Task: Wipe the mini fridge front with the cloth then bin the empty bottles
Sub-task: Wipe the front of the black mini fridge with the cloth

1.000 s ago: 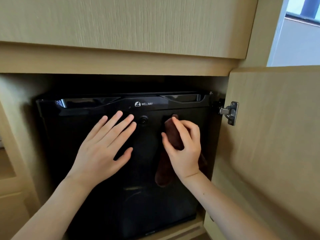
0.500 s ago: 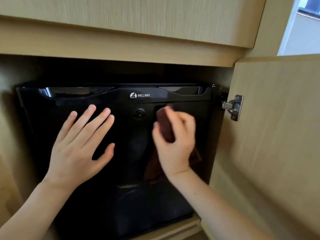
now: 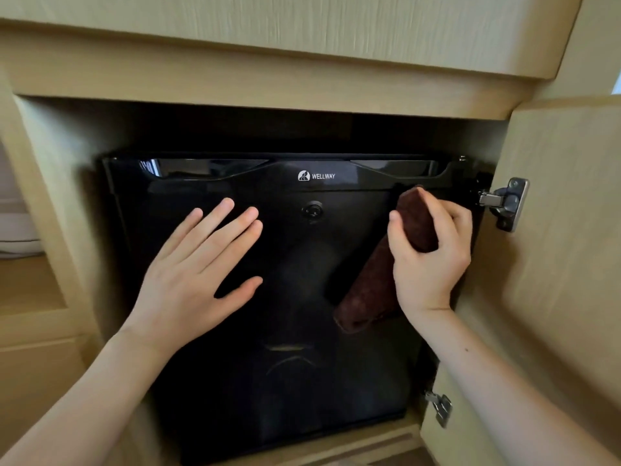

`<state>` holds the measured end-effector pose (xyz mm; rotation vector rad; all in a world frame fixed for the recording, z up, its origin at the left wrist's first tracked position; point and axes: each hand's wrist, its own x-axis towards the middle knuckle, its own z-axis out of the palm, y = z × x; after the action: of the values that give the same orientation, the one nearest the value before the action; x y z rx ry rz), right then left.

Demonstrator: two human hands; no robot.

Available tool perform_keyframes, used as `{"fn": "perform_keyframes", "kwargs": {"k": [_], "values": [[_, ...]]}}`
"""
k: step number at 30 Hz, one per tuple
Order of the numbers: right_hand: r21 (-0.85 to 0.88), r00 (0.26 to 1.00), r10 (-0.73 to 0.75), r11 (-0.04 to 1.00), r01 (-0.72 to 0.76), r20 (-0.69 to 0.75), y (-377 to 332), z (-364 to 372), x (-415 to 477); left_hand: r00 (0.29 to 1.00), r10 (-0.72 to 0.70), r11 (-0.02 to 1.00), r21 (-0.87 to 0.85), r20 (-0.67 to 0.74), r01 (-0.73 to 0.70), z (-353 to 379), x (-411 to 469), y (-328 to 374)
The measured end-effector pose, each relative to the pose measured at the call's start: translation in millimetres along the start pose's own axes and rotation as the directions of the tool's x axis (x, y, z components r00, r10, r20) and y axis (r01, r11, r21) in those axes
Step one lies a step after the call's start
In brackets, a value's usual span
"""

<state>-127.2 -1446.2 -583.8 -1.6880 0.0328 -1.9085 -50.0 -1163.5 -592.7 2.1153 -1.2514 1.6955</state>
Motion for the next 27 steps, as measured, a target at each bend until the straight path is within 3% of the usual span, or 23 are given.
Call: {"fn": "perform_keyframes", "kwargs": {"k": [6, 9, 12, 14, 16, 19, 27], "values": [[0.043, 0.983, 0.132, 0.991, -0.127, -0.13, -13, 10, -3, 0.999, -0.011, 1.0, 0.013, -0.048, 0.011, 5, 0, 3], [0.002, 1.0, 0.014, 1.0, -0.014, -0.006, -11, 6, -11, 0.994, -0.037, 0.999, 0.028, -0.106, 0.04, 13, 4, 12], [0.006, 0.971, -0.158, 0.987, 0.16, 0.177, 2, -6, -11, 0.989, -0.043, 0.997, 0.05, -0.142, 0.051, 19, 3, 14], [-0.011, 0.97, -0.16, 0.986, 0.165, 0.184, 9, -13, -4, 0.99, -0.021, 0.998, 0.057, -0.138, 0.03, 20, 1, 10], [-0.042, 0.998, -0.017, 0.999, 0.019, 0.055, 15, -16, 6, 0.993, -0.003, 0.999, 0.053, -0.115, 0.009, 17, 1, 6], [0.006, 0.972, 0.216, 0.976, -0.217, -0.097, 16, -15, 10, 0.996, -0.001, 1.0, 0.028, -0.088, 0.004, 11, 2, 4], [-0.074, 0.916, 0.396, 0.914, -0.4, -0.061, 18, -27, -53, 0.996, -0.032, 0.999, 0.001, -0.081, 0.032, 6, 5, 11]]}}
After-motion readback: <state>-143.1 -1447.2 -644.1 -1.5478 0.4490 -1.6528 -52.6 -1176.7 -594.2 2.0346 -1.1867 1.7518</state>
